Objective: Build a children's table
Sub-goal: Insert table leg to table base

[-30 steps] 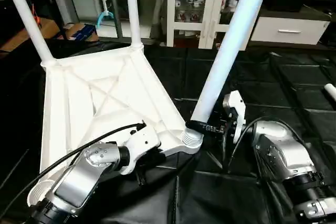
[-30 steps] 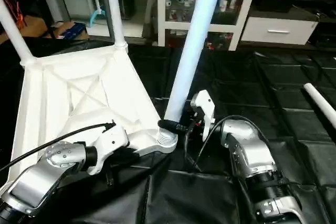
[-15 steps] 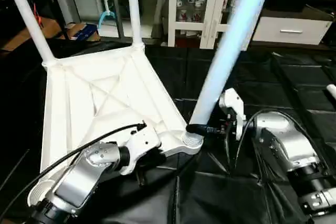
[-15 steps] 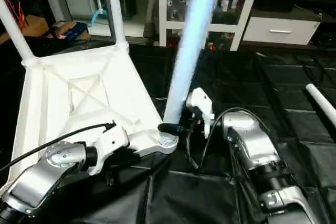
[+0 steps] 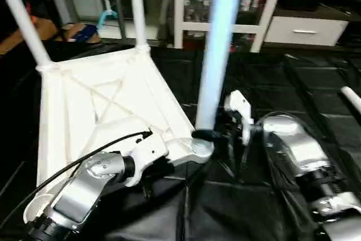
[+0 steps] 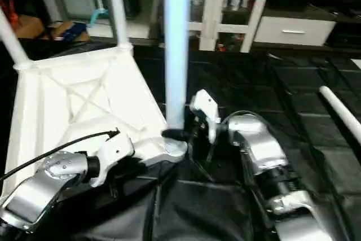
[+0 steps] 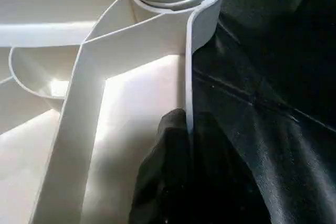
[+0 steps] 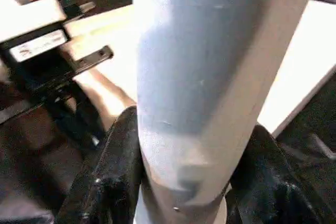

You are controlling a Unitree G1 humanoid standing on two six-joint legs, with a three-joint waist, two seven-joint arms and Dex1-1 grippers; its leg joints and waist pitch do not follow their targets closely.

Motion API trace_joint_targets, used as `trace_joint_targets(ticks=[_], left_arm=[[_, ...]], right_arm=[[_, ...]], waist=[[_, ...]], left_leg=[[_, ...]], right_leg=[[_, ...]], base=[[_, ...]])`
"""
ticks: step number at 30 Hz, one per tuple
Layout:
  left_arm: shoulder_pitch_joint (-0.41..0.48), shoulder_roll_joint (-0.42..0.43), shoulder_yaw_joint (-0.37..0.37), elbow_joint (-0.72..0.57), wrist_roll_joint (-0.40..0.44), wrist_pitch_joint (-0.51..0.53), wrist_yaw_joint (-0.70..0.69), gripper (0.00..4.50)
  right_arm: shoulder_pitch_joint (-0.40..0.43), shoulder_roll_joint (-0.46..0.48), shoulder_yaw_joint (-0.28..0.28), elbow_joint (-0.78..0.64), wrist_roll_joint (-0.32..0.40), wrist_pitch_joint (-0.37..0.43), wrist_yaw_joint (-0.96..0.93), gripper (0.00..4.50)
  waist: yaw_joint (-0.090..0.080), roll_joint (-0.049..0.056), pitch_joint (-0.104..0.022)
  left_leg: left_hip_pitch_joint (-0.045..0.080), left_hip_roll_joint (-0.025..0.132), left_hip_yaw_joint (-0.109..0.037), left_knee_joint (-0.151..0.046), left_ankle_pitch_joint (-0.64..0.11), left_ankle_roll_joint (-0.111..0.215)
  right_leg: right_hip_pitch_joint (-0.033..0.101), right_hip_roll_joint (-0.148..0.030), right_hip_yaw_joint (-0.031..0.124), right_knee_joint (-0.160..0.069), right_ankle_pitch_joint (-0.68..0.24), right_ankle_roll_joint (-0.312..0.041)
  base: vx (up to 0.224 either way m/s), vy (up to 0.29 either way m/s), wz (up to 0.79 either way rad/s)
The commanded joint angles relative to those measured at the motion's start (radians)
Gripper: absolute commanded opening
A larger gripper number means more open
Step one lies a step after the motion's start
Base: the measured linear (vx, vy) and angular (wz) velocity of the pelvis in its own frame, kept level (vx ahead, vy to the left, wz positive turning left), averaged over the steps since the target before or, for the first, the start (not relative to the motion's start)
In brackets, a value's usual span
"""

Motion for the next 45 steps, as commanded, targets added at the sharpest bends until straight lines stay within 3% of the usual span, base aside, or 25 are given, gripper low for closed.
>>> trace_joint_targets(ticks=[1, 4, 7, 11, 13, 17, 21, 23, 27, 35, 45], left_arm=[[0.006, -0.021, -0.043, -0.037, -0.034, -0.025, -0.037, 0.0], [0.005, -0.022, -0.043, -0.037, -0.033, -0.024, -0.039, 0.0], [0.006, -0.022, -0.042, -0.04, -0.034, -0.023, -0.038, 0.0], [0.008, -0.021, -0.04, -0.042, -0.035, -0.022, -0.037, 0.0], [0.011, -0.019, -0.04, -0.044, -0.037, -0.021, -0.039, 0.0], [0.01, -0.016, -0.041, -0.043, -0.037, -0.02, -0.042, 0.0], [0.007, -0.021, -0.044, -0.04, -0.033, -0.025, -0.037, 0.0], [0.006, -0.024, -0.044, -0.041, -0.033, -0.023, -0.036, 0.0], [0.009, -0.023, -0.041, -0.043, -0.032, -0.024, -0.033, 0.0], [0.008, -0.02, -0.038, -0.036, -0.028, -0.028, -0.03, 0.0], [0.002, -0.018, -0.039, -0.033, -0.03, -0.028, -0.031, 0.0]], right_arm=[[0.022, -0.009, 0.006, 0.129, -0.094, 0.027, -0.119, 1.85], [0.039, -0.011, 0.006, 0.115, -0.076, 0.046, -0.086, 1.85], [0.07, -0.027, 0.029, 0.076, -0.072, 0.069, -0.027, 1.85], [0.088, -0.034, 0.038, 0.058, -0.074, 0.06, -0.012, 1.85], [0.078, -0.015, 0.008, 0.072, -0.068, 0.04, -0.059, 1.85], [0.062, -0.01, -0.007, 0.07, -0.056, 0.041, -0.06, 1.85], [0.086, -0.038, 0.04, 0.051, -0.09, 0.04, -0.014, 1.85], [0.111, -0.049, 0.053, 0.038, -0.097, 0.046, 0.005, 1.85], [0.136, -0.043, 0.042, 0.042, -0.108, 0.033, -0.022, 1.85], [0.175, -0.03, 0.026, 0.049, -0.113, -0.003, -0.096, 1.85], [0.156, -0.008, -0.007, 0.074, -0.102, -0.031, -0.153, 1.85]], waist=[[-0.005, -0.006, -0.023], [-0.006, -0.007, -0.022], [-0.005, -0.007, -0.022], [0.002, -0.007, -0.026], [0.005, -0.005, -0.029], [0.004, -0.004, -0.03], [0.004, -0.004, -0.029], [0.006, -0.008, -0.029], [0.008, -0.006, -0.029], [0.002, -0.006, -0.027], [-0.004, -0.004, -0.026]], left_leg=[[0.001, 0.105, -0.068, -0.124, -0.518, -0.06], [0.009, 0.104, -0.069, -0.121, -0.553, -0.062], [0.009, 0.105, -0.068, -0.122, -0.549, -0.059], [0.009, 0.107, -0.061, -0.123, -0.492, -0.047], [0.007, 0.107, -0.056, -0.123, -0.449, -0.039], [0.004, 0.108, -0.056, -0.123, -0.431, -0.035], [0.007, 0.108, -0.058, -0.122, -0.463, -0.042], [0.007, 0.11, -0.058, -0.123, -0.453, -0.039], [0.01, 0.108, -0.055, -0.124, -0.463, -0.041], [0.009, 0.106, -0.064, -0.126, -0.537, -0.059], [0.01, 0.105, -0.07, -0.129, -0.589, -0.071]], right_leg=[[0.001, -0.062, 0.033, -0.08, -0.551, -0.151], [-0.008, -0.063, 0.034, -0.088, -0.616, -0.13], [-0.009, -0.062, 0.035, -0.088, -0.607, -0.126], [-0.002, -0.06, 0.037, -0.08, -0.488, -0.162], [0.003, -0.059, 0.037, -0.075, -0.411, -0.191], [0.01, -0.06, 0.036, -0.071, -0.39, -0.208], [0.007, -0.061, 0.036, -0.075, -0.445, -0.193], [0.008, -0.061, 0.037, -0.075, -0.43, -0.191], [0.005, -0.059, 0.037, -0.076, -0.421, -0.192], [-0.001, -0.059, 0.035, -0.084, -0.523, -0.148], [-0.011, -0.057, 0.034, -0.089, -0.569, -0.118]], base=[[0.0, 0.0, 0.0], [0.0, 0.0, 0.0], [0.0, 0.0, 0.0], [0.0, 0.0, 0.0], [0.0, 0.0, 0.0], [0.0, 0.0, 0.0], [0.0, 0.0, 0.0], [0.0, 0.0, 0.0], [0.0, 0.0, 0.0], [0.0, 0.0, 0.0], [0.0, 0.0, 0.0]])
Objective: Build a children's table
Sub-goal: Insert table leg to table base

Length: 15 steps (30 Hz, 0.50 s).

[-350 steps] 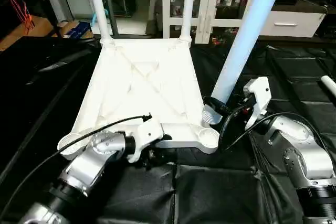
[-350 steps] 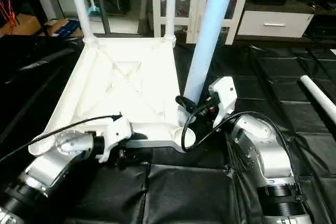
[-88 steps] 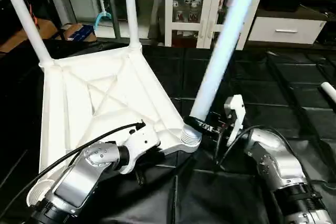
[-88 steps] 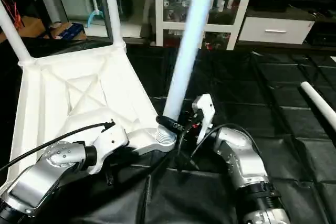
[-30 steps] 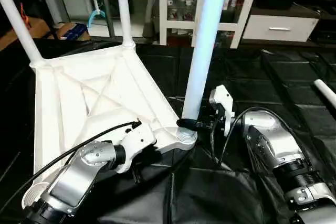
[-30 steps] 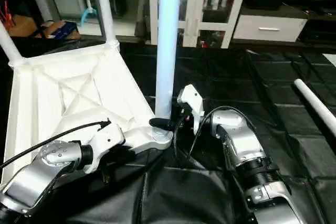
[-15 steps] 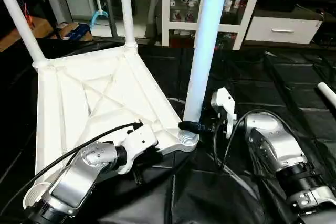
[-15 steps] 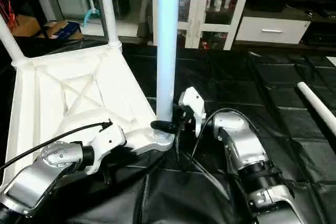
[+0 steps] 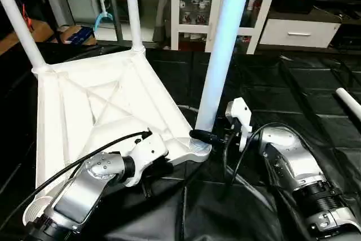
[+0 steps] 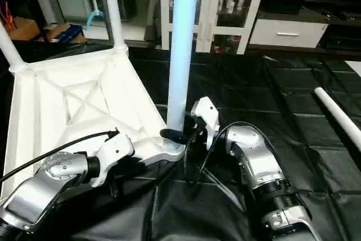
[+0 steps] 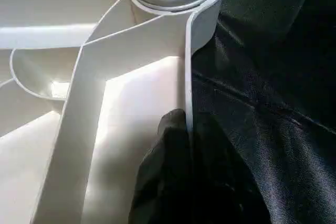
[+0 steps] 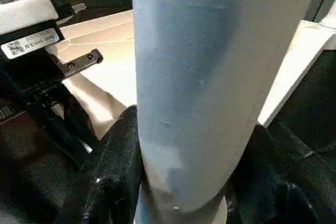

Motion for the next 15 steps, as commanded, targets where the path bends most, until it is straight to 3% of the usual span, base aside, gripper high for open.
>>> trace_joint_targets(ticks=[1, 9, 12, 13, 14, 15], left_arm=[[0.002, -0.014, -0.031, -0.036, -0.032, -0.029, -0.04, 0.0], [0.004, -0.031, -0.013, -0.026, -0.025, -0.001, 0.002, 0.0], [-0.008, -0.059, 0.006, -0.011, -0.021, 0.025, 0.047, 0.0], [-0.008, -0.059, 0.006, -0.011, -0.021, 0.025, 0.047, 0.0], [-0.02, -0.082, 0.016, -0.005, -0.021, 0.045, 0.074, 0.0], [-0.029, -0.098, 0.021, 0.0, -0.019, 0.06, 0.092, 0.0]], right_arm=[[0.046, -0.02, 0.018, 0.132, -0.098, 0.052, -0.08, 1.85], [0.059, 0.007, 0.002, 0.125, -0.093, 0.037, -0.14, 1.85], [0.058, 0.035, -0.012, 0.151, -0.117, 0.021, -0.235, 1.85], [0.058, 0.035, -0.012, 0.151, -0.117, 0.021, -0.235, 1.85], [0.053, 0.058, -0.025, 0.167, -0.128, 0.017, -0.304, 1.85], [0.048, 0.075, -0.034, 0.177, -0.134, 0.014, -0.347, 1.85]], waist=[[-0.003, 0.003, -0.014], [-0.003, 0.002, -0.011], [-0.015, 0.002, -0.009], [-0.018, 0.001, -0.009], [-0.02, 0.008, -0.008], [-0.029, 0.005, -0.007]], left_leg=[[0.007, 0.105, -0.069, -0.129, -0.589, -0.071], [0.007, 0.105, -0.07, -0.13, -0.601, -0.072], [0.002, 0.103, -0.076, -0.132, -0.628, -0.086], [0.003, 0.102, -0.077, -0.132, -0.636, -0.086], [0.005, 0.101, -0.078, -0.132, -0.646, -0.088], [0.006, 0.099, -0.079, -0.131, -0.659, -0.089]], right_leg=[[-0.008, -0.057, 0.034, -0.088, -0.567, -0.121], [-0.012, -0.058, 0.034, -0.091, -0.595, -0.114], [-0.012, -0.058, 0.029, -0.092, -0.633, -0.096], [-0.013, -0.058, 0.028, -0.093, -0.644, -0.091], [-0.014, -0.057, 0.028, -0.093, -0.652, -0.088], [-0.017, -0.057, 0.025, -0.097, -0.662, -0.084]], base=[[0.0, 0.0, 0.0], [0.0, 0.0, 0.0], [0.0, 0.0, 0.0], [0.0, 0.0, 0.0], [0.0, 0.0, 0.0], [0.0, 0.0, 0.0]])
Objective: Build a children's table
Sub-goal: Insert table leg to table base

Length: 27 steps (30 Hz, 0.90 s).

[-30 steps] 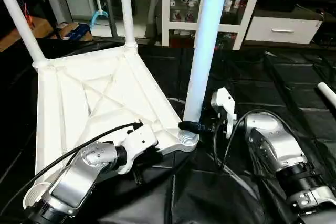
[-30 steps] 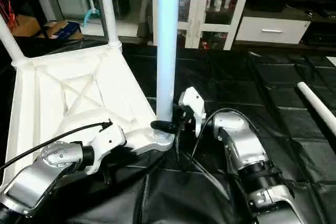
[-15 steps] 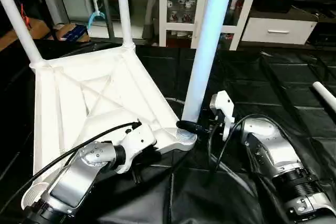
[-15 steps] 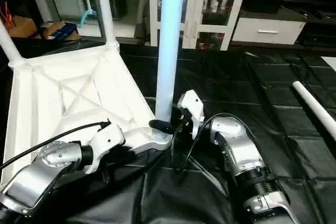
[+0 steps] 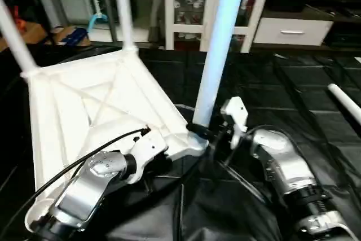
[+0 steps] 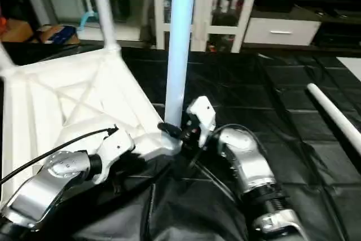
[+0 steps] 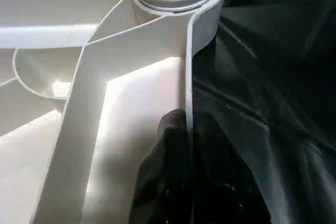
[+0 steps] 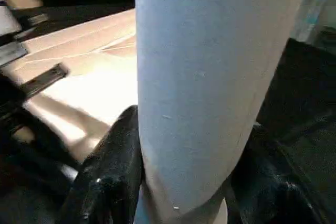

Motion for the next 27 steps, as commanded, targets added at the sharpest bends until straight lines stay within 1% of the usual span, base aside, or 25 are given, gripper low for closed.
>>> trace_joint_targets(ticks=[1, 3, 4, 5, 6, 7, 8, 9, 10, 11, 12, 13, 14, 15, 18, 20, 21, 25, 26, 27], left_arm=[[-0.013, -0.038, -0.008, -0.02, -0.029, 0.0, 0.01, 0.0], [-0.038, -0.092, 0.009, 0.008, -0.02, 0.03, 0.074, 0.0], [-0.053, -0.123, 0.019, 0.03, -0.014, 0.041, 0.113, 0.0], [-0.062, -0.142, 0.026, 0.044, -0.009, 0.046, 0.137, 0.0], [-0.086, -0.188, 0.047, 0.083, 0.0, 0.051, 0.2, 0.0], [-0.102, -0.217, 0.06, 0.108, 0.005, 0.058, 0.238, 0.0], [-0.117, -0.241, 0.074, 0.132, 0.012, 0.055, 0.279, 0.0], [-0.13, -0.259, 0.085, 0.154, 0.016, 0.051, 0.307, 0.0], [-0.13, -0.259, 0.085, 0.154, 0.016, 0.051, 0.307, 0.0], [-0.147, -0.283, 0.098, 0.18, 0.02, 0.045, 0.343, 0.0], [-0.158, -0.296, 0.105, 0.195, 0.023, 0.038, 0.365, 0.0], [-0.183, -0.326, 0.114, 0.223, 0.03, 0.034, 0.4, 0.0], [-0.191, -0.338, 0.117, 0.232, 0.034, 0.029, 0.414, 0.0], [-0.194, -0.345, 0.119, 0.234, 0.036, 0.028, 0.419, 0.0], [-0.195, -0.353, 0.12, 0.237, 0.037, 0.024, 0.423, 0.0], [-0.188, -0.347, 0.116, 0.229, 0.033, 0.025, 0.413, 0.0], [-0.183, -0.342, 0.115, 0.224, 0.03, 0.025, 0.407, 0.0], [-0.176, -0.329, 0.115, 0.22, 0.024, 0.024, 0.394, 0.0], [-0.177, -0.328, 0.114, 0.222, 0.022, 0.023, 0.389, 0.0], [-0.177, -0.328, 0.114, 0.222, 0.022, 0.023, 0.389, 0.0]], right_arm=[[0.039, -0.013, -0.019, 0.15, -0.107, 0.05, -0.143, 1.85], [0.018, 0.031, -0.037, 0.176, -0.122, 0.041, -0.247, 1.85], [0.004, 0.053, -0.044, 0.189, -0.128, 0.036, -0.296, 1.85], [-0.005, 0.066, -0.047, 0.198, -0.133, 0.034, -0.325, 1.85], [-0.028, 0.098, -0.057, 0.221, -0.128, 0.041, -0.386, 1.85], [-0.044, 0.118, -0.061, 0.24, -0.131, 0.04, -0.433, 1.85], [-0.057, 0.133, -0.065, 0.257, -0.133, 0.04, -0.466, 1.85], [-0.069, 0.145, -0.069, 0.276, -0.136, 0.04, -0.497, 1.85], [-0.069, 0.145, -0.069, 0.276, -0.136, 0.04, -0.497, 1.85], [-0.087, 0.161, -0.072, 0.304, -0.139, 0.036, -0.538, 1.85], [-0.097, 0.171, -0.074, 0.321, -0.141, 0.033, -0.562, 1.85], [-0.126, 0.194, -0.081, 0.367, -0.153, 0.014, -0.626, 1.85], [-0.141, 0.207, -0.087, 0.387, -0.156, 0.0, -0.643, 1.85], [-0.149, 0.214, -0.091, 0.397, -0.157, -0.008, -0.649, 1.85], [-0.17, 0.231, -0.104, 0.427, -0.154, -0.027, -0.653, 1.85], [-0.175, 0.237, -0.105, 0.43, -0.145, -0.036, -0.641, 1.85], [-0.175, 0.239, -0.106, 0.428, -0.137, -0.04, -0.626, 1.85], [-0.181, 0.238, -0.105, 0.439, -0.138, -0.064, -0.603, 1.85], [-0.188, 0.238, -0.109, 0.454, -0.145, -0.079, -0.604, 1.85], [-0.189, 0.238, -0.109, 0.455, -0.146, -0.08, -0.604, 1.85]], waist=[[-0.007, 0.001, -0.01], [-0.009, 0.003, -0.011], [-0.017, 0.008, -0.01], [-0.018, 0.008, -0.012], [-0.024, 0.009, -0.014], [-0.027, 0.009, -0.018], [-0.028, 0.008, -0.019], [-0.025, 0.008, -0.018], [-0.025, 0.008, -0.022], [-0.023, 0.009, -0.023], [-0.023, 0.009, -0.023], [-0.021, 0.006, -0.024], [-0.02, 0.006, -0.025], [-0.02, 0.005, -0.024], [-0.017, 0.006, -0.028], [-0.016, 0.006, -0.029], [-0.015, 0.006, -0.03], [-0.01, 0.004, -0.031], [-0.01, 0.007, -0.03], [-0.01, 0.006, -0.03]], left_leg=[[0.006, 0.099, -0.08, -0.131, -0.664, -0.09], [0.007, 0.1, -0.08, -0.133, -0.67, -0.092], [0.004, 0.099, -0.08, -0.136, -0.666, -0.098], [0.004, 0.099, -0.081, -0.136, -0.663, -0.099], [0.002, 0.099, -0.081, -0.137, -0.653, -0.098], [0.001, 0.099, -0.077, -0.135, -0.613, -0.092], [0.001, 0.097, -0.072, -0.132, -0.594, -0.085], [0.005, 0.096, -0.067, -0.129, -0.577, -0.075], [0.001, 0.098, -0.065, -0.128, -0.545, -0.065], [-0.002, 0.1, -0.065, -0.128, -0.526, -0.062], [-0.003, 0.1, -0.06, -0.127, -0.495, -0.058], [-0.002, 0.098, -0.055, -0.125, -0.477, -0.049], [-0.002, 0.098, -0.054, -0.125, -0.469, -0.046], [-0.004, 0.099, -0.054, -0.123, -0.463, -0.038], [-0.011, 0.103, -0.054, -0.123, -0.407, -0.02], [-0.01, 0.103, -0.051, -0.121, -0.385, -0.008], [-0.011, 0.104, -0.05, -0.121, -0.367, 0.0], [-0.01, 0.105, -0.047, -0.117, -0.335, 0.017], [-0.011, 0.106, -0.048, -0.117, -0.33, 0.019], [-0.011, 0.106, -0.048, -0.117, -0.332, 0.02]], right_leg=[[-0.012, -0.057, 0.025, -0.095, -0.647, -0.089], [-0.011, -0.056, 0.022, -0.094, -0.639, -0.089], [-0.007, -0.055, 0.018, -0.092, -0.599, -0.101], [-0.004, -0.055, 0.015, -0.092, -0.583, -0.104], [0.0, -0.056, 0.015, -0.089, -0.544, -0.116], [0.002, -0.059, 0.019, -0.088, -0.493, -0.135], [0.001, -0.06, 0.021, -0.09, -0.477, -0.144], [-0.002, -0.061, 0.023, -0.094, -0.471, -0.156], [0.003, -0.062, 0.025, -0.09, -0.436, -0.168], [0.007, -0.064, 0.026, -0.089, -0.412, -0.174], [0.005, -0.061, 0.027, -0.087, -0.368, -0.188], [0.007, -0.061, 0.027, -0.086, -0.349, -0.199], [0.008, -0.063, 0.027, -0.086, -0.347, -0.203], [0.01, -0.065, 0.027, -0.087, -0.359, -0.204], [0.02, -0.067, 0.028, -0.08, -0.297, -0.216], [0.022, -0.066, 0.027, -0.078, -0.272, -0.224], [0.025, -0.067, 0.028, -0.077, -0.255, -0.228], [0.026, -0.066, 0.028, -0.072, -0.241, -0.239], [0.027, -0.066, 0.027, -0.072, -0.245, -0.242], [0.027, -0.065, 0.026, -0.072, -0.251, -0.242]], base=[[0.0, 0.0, 0.0], [0.0, 0.0, 0.0], [0.0, 0.0, 0.0], [0.0, 0.0, 0.0], [0.0, 0.0, 0.0], [0.0, 0.0, 0.0], [0.0, 0.0, 0.0], [0.0, 0.0, 0.0], [0.0, 0.0, 0.0], [0.0, 0.0, 0.0], [0.0, 0.0, 0.0], [0.0, 0.0, 0.0], [0.0, 0.0, 0.0], [0.0, 0.0, 0.0], [0.0, 0.0, 0.0], [0.0, 0.0, 0.0], [0.0, 0.0, 0.0], [0.0, 0.0, 0.0], [0.0, 0.0, 0.0], [0.0, 0.0, 0.0]])
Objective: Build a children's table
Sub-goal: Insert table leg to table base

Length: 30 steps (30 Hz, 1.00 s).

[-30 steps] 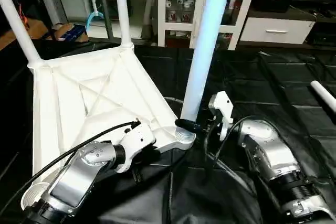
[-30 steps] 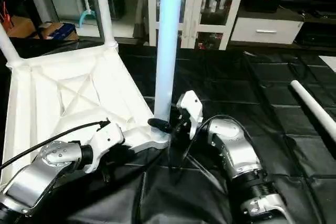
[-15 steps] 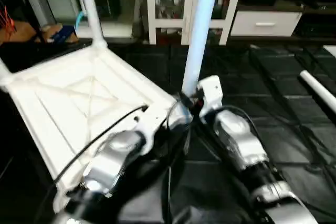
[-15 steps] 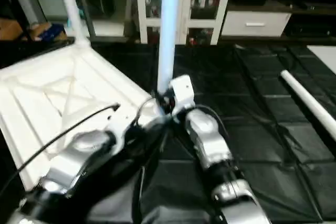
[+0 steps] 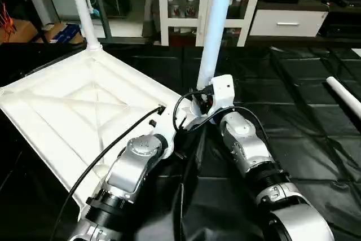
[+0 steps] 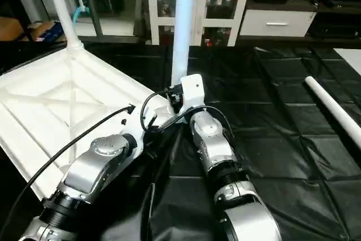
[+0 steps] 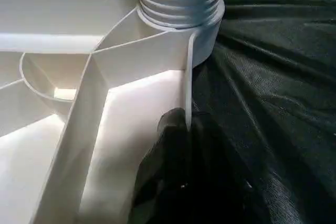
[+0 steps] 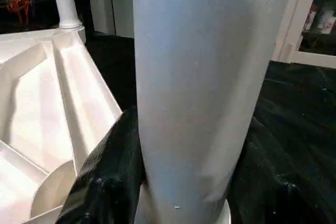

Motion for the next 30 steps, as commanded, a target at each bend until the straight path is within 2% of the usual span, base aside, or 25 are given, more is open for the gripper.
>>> trace_joint_targets(ticks=[1, 6, 8, 11, 12, 13, 14, 17, 20, 22, 24, 25, 28, 30], left_arm=[[0.0, 0.004, 0.034, -0.016, -0.005, -0.045, 0.007, 0.0], [0.001, 0.01, 0.026, -0.026, -0.015, -0.04, -0.006, 0.0], [0.002, 0.012, 0.024, -0.027, -0.017, -0.039, -0.006, 0.0], [0.004, 0.015, 0.023, -0.032, -0.019, -0.038, -0.012, 0.0], [0.005, 0.017, 0.023, -0.035, -0.02, -0.036, -0.014, 0.0], [0.005, 0.019, 0.023, -0.039, -0.021, -0.034, -0.017, 0.0], [0.006, 0.02, 0.024, -0.042, -0.021, -0.033, -0.019, 0.0], [0.007, 0.028, 0.022, -0.046, -0.023, -0.033, -0.025, 0.0], [0.011, 0.039, 0.017, -0.056, -0.028, -0.03, -0.035, 0.0], [0.014, 0.045, 0.015, -0.061, -0.031, -0.03, -0.041, 0.0], [0.016, 0.047, 0.014, -0.062, -0.032, -0.03, -0.044, 0.0], [0.018, 0.05, 0.014, -0.063, -0.033, -0.031, -0.047, 0.0], [0.022, 0.055, 0.011, -0.069, -0.034, -0.03, -0.054, 0.0], [0.026, 0.06, 0.007, -0.076, -0.037, -0.028, -0.063, 0.0]], right_arm=[[0.041, 0.002, -0.002, 0.105, -0.014, 0.04, 0.007, 1.85], [0.031, -0.005, 0.001, 0.094, -0.008, 0.02, 0.073, 1.85], [0.03, -0.005, 0.002, 0.088, -0.004, 0.018, 0.093, 2.41], [0.022, -0.01, 0.001, 0.083, -0.003, 0.011, 0.108, 2.64], [0.019, -0.011, 0.001, 0.08, -0.003, 0.008, 0.112, 2.75], [0.016, -0.013, -0.001, 0.075, 0.0, 0.006, 0.12, 2.88], [0.014, -0.014, -0.002, 0.072, 0.002, 0.006, 0.125, 2.97], [0.011, -0.019, -0.007, 0.056, 0.008, 0.008, 0.147, 3.07], [0.013, -0.029, -0.011, 0.027, 0.021, 0.013, 0.189, 3.07], [0.014, -0.037, -0.012, 0.017, 0.025, 0.014, 0.211, 3.07], [0.016, -0.04, -0.012, 0.009, 0.032, 0.017, 0.229, 3.07], [0.019, -0.042, -0.015, -0.003, 0.043, 0.021, 0.255, 3.25], [0.028, -0.05, -0.023, -0.031, 0.065, 0.032, 0.303, 3.45], [0.034, -0.056, -0.027, -0.051, 0.08, 0.048, 0.336, 3.55]], waist=[[0.009, -0.006, -0.039], [0.009, -0.004, -0.04], [0.011, -0.004, -0.041], [0.013, -0.004, -0.043], [0.018, -0.005, -0.046], [0.018, -0.006, -0.046], [0.022, -0.005, -0.044], [0.026, -0.003, -0.045], [0.037, 0.0, -0.051], [0.039, 0.001, -0.052], [0.045, 0.002, -0.056], [0.048, 0.001, -0.056], [0.055, 0.001, -0.056], [0.058, -0.001, -0.054]], left_leg=[[0.004, 0.106, -0.05, -0.117, -0.334, 0.02], [0.006, 0.107, -0.051, -0.117, -0.341, 0.014], [0.006, 0.107, -0.05, -0.117, -0.329, 0.018], [0.005, 0.106, -0.048, -0.113, -0.302, 0.031], [0.007, 0.106, -0.045, -0.109, -0.264, 0.04], [0.003, 0.107, -0.044, -0.108, -0.225, 0.062], [0.004, 0.108, -0.043, -0.107, -0.219, 0.078], [0.006, 0.108, -0.042, -0.104, -0.2, 0.088], [0.012, 0.11, -0.037, -0.095, -0.101, 0.12], [0.011, 0.111, -0.035, -0.093, -0.079, 0.132], [0.013, 0.11, -0.033, -0.084, -0.01, 0.16], [0.013, 0.11, -0.032, -0.081, 0.011, 0.174], [0.013, 0.113, -0.031, -0.078, 0.032, 0.192], [0.013, 0.114, -0.031, -0.08, 0.003, 0.186]], right_leg=[[0.025, -0.065, 0.028, -0.06, -0.281, -0.201], [0.025, -0.062, 0.026, -0.058, -0.283, -0.197], [0.026, -0.062, 0.026, -0.056, -0.255, -0.206], [0.029, -0.064, 0.027, -0.055, -0.231, -0.224], [0.032, -0.066, 0.028, -0.052, -0.193, -0.235], [0.036, -0.065, 0.026, -0.046, -0.153, -0.246], [0.034, -0.066, 0.026, -0.048, -0.166, -0.25], [0.035, -0.067, 0.024, -0.048, -0.179, -0.252], [0.037, -0.064, 0.016, -0.034, -0.07, -0.274], [0.04, -0.064, 0.014, -0.03, -0.043, -0.285], [0.042, -0.064, 0.009, -0.021, 0.027, -0.299], [0.044, -0.065, 0.007, -0.019, 0.038, -0.303], [0.045, -0.065, 0.006, -0.016, 0.036, -0.305], [0.044, -0.064, 0.006, -0.021, -0.019, -0.301]], base=[[0.0, 0.0, 0.0], [0.0, 0.0, 0.0], [0.0, 0.0, 0.0], [0.0, 0.0, 0.0], [0.0, 0.0, 0.0], [0.0, 0.0, 0.0], [0.0, 0.0, 0.0], [0.0, 0.0, 0.0], [0.0, 0.0, 0.0], [0.0, 0.0, 0.0], [0.0, 0.0, 0.0], [0.0, 0.0, 0.0], [0.0, 0.0, 0.0], [0.0, 0.0, 0.0]])
